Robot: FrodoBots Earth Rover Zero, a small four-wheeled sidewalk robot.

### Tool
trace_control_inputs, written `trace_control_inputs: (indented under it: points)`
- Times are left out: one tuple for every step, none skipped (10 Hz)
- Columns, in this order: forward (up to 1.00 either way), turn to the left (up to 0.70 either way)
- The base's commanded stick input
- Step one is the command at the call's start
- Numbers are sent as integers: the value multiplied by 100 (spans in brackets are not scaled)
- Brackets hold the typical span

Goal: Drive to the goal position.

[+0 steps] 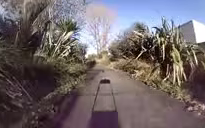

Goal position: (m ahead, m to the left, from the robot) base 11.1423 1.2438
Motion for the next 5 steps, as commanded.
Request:
trace_control_inputs:
  points:
    - [85,0]
    - [85,0]
    - [85,0]
    - [85,0]
    - [85,0]
